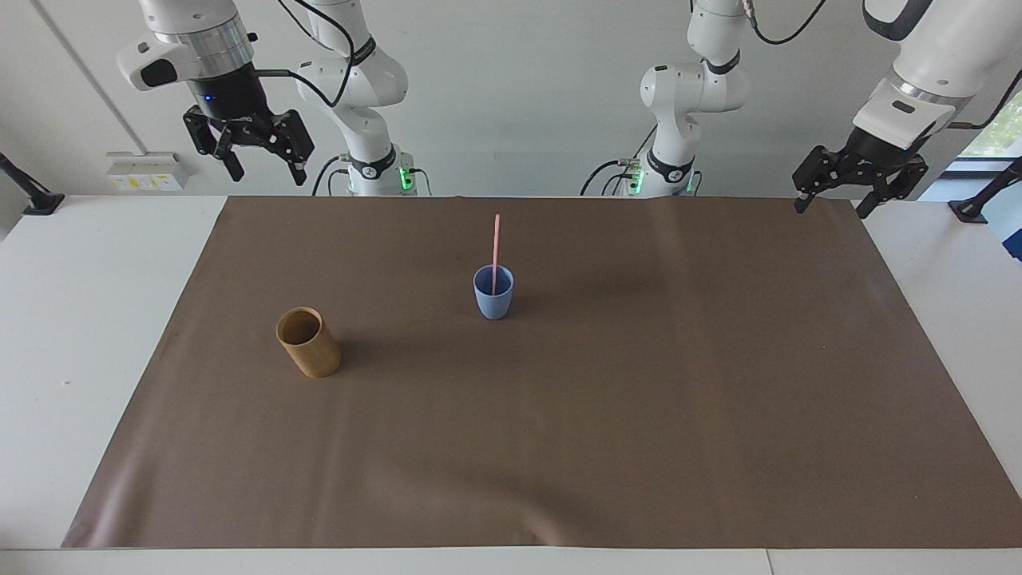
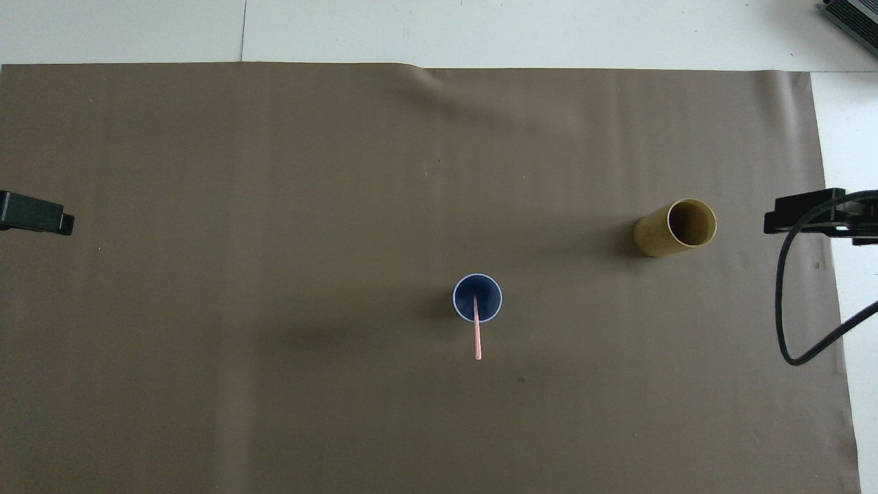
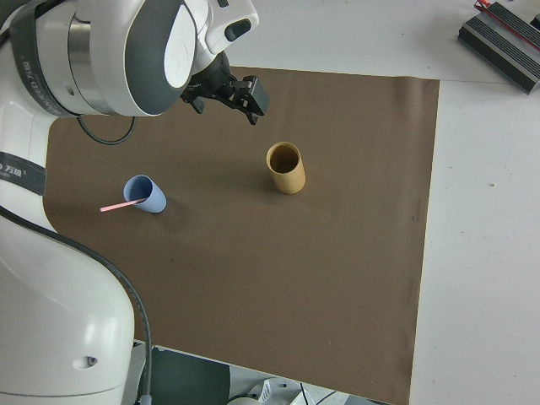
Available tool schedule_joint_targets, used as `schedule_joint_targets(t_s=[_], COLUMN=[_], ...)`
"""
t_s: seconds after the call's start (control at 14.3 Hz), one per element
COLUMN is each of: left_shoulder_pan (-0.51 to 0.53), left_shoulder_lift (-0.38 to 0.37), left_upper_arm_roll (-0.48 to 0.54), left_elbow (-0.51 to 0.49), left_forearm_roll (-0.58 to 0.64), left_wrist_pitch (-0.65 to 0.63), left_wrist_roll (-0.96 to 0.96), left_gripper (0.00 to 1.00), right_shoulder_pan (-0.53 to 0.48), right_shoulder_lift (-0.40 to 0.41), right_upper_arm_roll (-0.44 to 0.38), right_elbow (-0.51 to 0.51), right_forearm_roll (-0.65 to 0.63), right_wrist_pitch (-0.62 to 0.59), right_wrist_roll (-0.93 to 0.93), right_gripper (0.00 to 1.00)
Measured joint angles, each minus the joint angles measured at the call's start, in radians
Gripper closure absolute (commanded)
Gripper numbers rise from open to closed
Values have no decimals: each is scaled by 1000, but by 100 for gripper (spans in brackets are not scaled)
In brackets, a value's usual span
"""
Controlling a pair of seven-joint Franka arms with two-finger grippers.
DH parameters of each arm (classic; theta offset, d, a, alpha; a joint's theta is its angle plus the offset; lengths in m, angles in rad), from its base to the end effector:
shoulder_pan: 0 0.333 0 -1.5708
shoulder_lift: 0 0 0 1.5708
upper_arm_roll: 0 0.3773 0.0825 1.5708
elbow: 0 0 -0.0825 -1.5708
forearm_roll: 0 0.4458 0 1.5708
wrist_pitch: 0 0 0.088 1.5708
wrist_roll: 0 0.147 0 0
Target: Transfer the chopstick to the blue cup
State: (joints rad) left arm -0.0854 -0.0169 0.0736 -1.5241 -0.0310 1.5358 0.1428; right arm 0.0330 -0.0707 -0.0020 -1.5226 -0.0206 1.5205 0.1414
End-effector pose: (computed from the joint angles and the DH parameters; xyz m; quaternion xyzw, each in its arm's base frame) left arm 0.6079 -0.0114 0.6779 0.9967 -0.0780 0.0153 0.0151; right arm 0.5862 0.0150 0.7094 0.9978 -0.0560 0.0350 0.0072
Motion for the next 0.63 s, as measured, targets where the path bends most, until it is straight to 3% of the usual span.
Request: schedule_joint_targets(t_s=[0.63], left_shoulder_pan=[0], left_shoulder_lift=[0], left_upper_arm_roll=[0], left_elbow=[0], left_forearm_roll=[0], left_wrist_pitch=[3], left_wrist_roll=[0], left_gripper=[0], right_shoulder_pan=[0], right_shoulder_lift=[13], right_upper_arm_roll=[8], right_elbow=[-57], right_forearm_roll=[-7], right_wrist_pitch=[3], right_wrist_roll=[-28], right_gripper=[0])
